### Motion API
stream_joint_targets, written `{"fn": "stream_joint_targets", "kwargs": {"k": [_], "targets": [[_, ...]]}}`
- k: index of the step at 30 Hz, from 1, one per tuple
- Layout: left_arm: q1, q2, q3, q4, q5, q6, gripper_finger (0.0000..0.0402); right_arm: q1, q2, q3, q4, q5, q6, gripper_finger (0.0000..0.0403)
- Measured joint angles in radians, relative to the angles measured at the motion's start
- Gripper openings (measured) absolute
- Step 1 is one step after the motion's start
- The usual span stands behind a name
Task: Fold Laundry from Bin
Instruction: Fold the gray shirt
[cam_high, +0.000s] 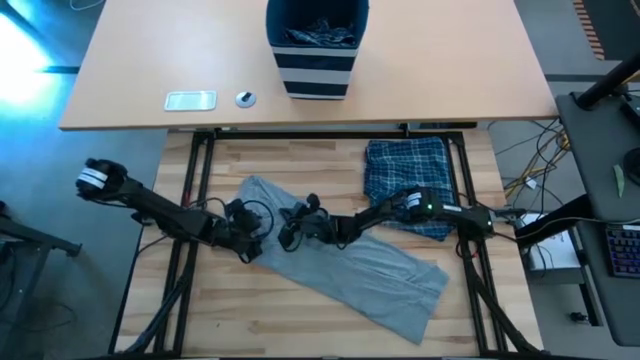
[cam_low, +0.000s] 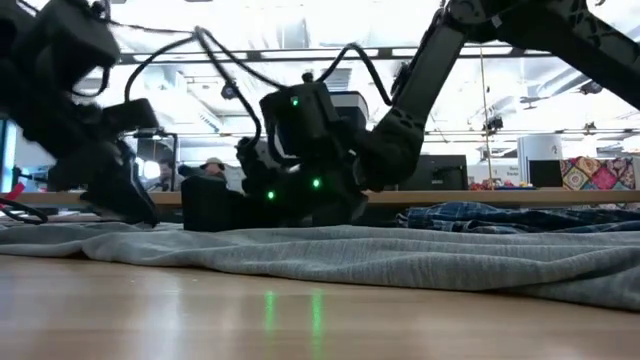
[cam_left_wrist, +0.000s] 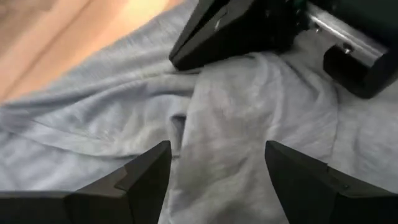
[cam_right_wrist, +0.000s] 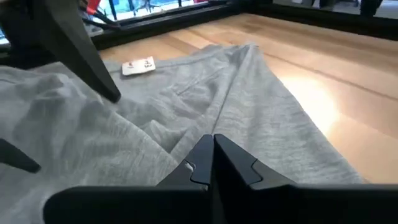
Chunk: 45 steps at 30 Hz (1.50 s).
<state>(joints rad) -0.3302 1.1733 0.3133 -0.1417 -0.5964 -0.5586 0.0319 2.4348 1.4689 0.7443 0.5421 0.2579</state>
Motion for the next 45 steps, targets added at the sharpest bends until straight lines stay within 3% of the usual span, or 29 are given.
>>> {"fn": "stream_joint_targets", "kwargs": {"k": [7, 10, 13, 17, 20, 24, 31, 33, 39, 45], "targets": [[-0.002, -0.1, 0.184, -0.408, -0.013, 0.027, 0.0245, 0.012, -0.074, -0.01, -0.066, -0.009, -0.048, 0.0009], [-0.014, -0.127, 0.233, -0.489, -0.011, 0.05, 0.0245, 0.035, -0.196, -0.014, -0.156, -0.046, -0.071, 0.0009], [-0.025, -0.149, 0.249, -0.459, 0.011, 0.053, 0.0245, 0.086, -0.323, -0.022, -0.324, -0.048, -0.015, 0.0009], [-0.037, -0.158, 0.239, -0.324, 0.114, 0.051, 0.0245, 0.204, -0.439, -0.037, -0.715, -0.073, 0.196, 0.0009], [-0.048, -0.133, 0.235, -0.198, 0.199, 0.053, 0.0245, 0.286, -0.54, -0.039, -0.974, -0.208, 0.421, 0.0009], [-0.065, -0.062, 0.233, -0.15, 0.243, 0.069, 0.0245, 0.393, -0.601, -0.032, -1.201, -0.385, 0.664, 0.0009], [-0.085, 0.031, 0.231, -0.271, 0.393, 0.102, 0.0245, 0.578, -0.572, -0.034, -1.303, -0.553, 0.967, 0.0009], [-0.103, 0.025, 0.231, -0.345, 0.432, 0.105, 0.0245, 0.63, -0.577, -0.034, -1.312, -0.556, 1.08, 0.0009], [-0.154, -0.018, 0.231, -0.443, 0.44, 0.104, 0.0245, 0.795, -0.601, -0.025, -1.445, -0.567, 1.358, 0.0009], [-0.16, -0.031, 0.228, -0.525, 0.427, 0.067, 0.0245, 0.859, -0.585, -0.051, -1.548, -0.568, 1.519, 0.0009]]}}
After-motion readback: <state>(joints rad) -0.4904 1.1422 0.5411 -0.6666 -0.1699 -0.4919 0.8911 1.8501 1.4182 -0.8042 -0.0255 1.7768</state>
